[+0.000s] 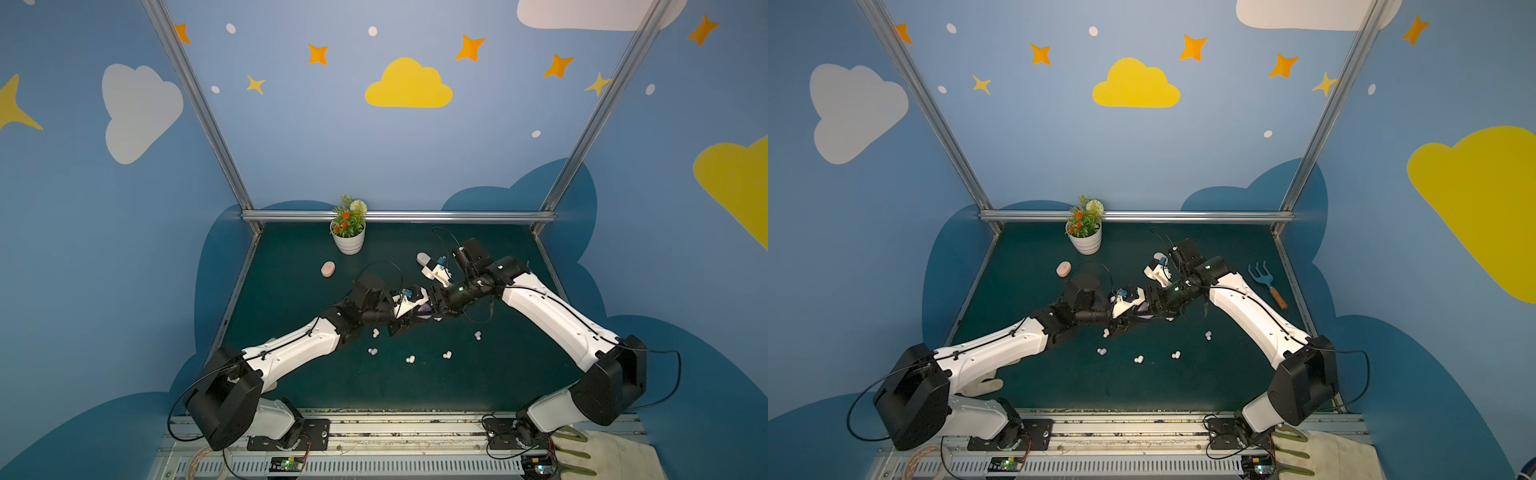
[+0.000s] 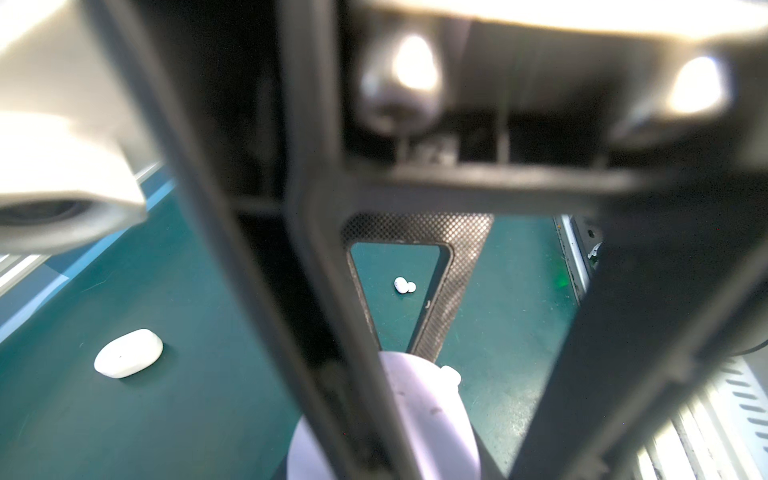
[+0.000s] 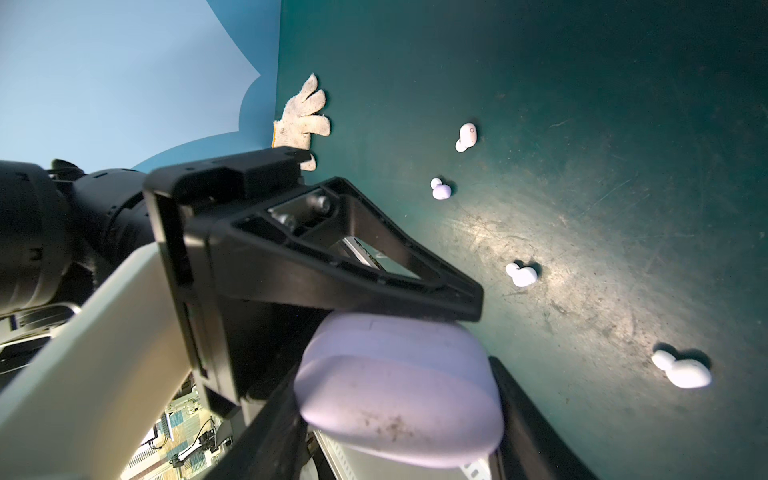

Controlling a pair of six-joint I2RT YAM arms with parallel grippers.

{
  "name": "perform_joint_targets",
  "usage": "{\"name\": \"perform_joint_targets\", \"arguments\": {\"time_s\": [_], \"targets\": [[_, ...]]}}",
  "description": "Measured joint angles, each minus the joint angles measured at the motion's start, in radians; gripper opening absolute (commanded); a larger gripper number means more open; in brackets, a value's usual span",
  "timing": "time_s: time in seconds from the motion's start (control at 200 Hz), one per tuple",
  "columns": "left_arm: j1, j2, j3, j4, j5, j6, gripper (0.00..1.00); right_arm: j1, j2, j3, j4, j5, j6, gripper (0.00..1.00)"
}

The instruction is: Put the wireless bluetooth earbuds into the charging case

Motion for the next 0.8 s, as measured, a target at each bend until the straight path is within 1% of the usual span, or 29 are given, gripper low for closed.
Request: {"name": "perform_joint_targets", "arguments": {"time_s": [0.13,0.315,0.396,0.576,0.711,0.796], "targets": [[0.000,0.000,0.000,0.000,0.000,-0.003,0.35,0.000,0.000,0.000,0.000,-0.001,0.000,0.62],[-0.006,-0.002,-0.005,0.002,-0.002,-0.003,0.35,-0.001,-0.004,0.000,0.008,-0.005,0.008,0.73],[-0.006,-0.010,-0.011,0.001,-0.003,-0.004,0.34,-0.006,-0.018,-0.006,0.008,-0.005,0.018,0.75],[-0.007,-0.016,-0.023,0.002,-0.015,-0.015,0.34,-0.029,-0.066,-0.022,0.008,-0.003,0.023,0.77],[-0.006,-0.021,-0.030,0.002,-0.018,-0.044,0.33,-0.067,-0.100,-0.059,0.006,0.013,0.019,0.77],[-0.006,-0.040,-0.046,0.002,-0.015,-0.075,0.32,-0.084,-0.127,-0.083,0.004,0.041,-0.005,0.77]]}}
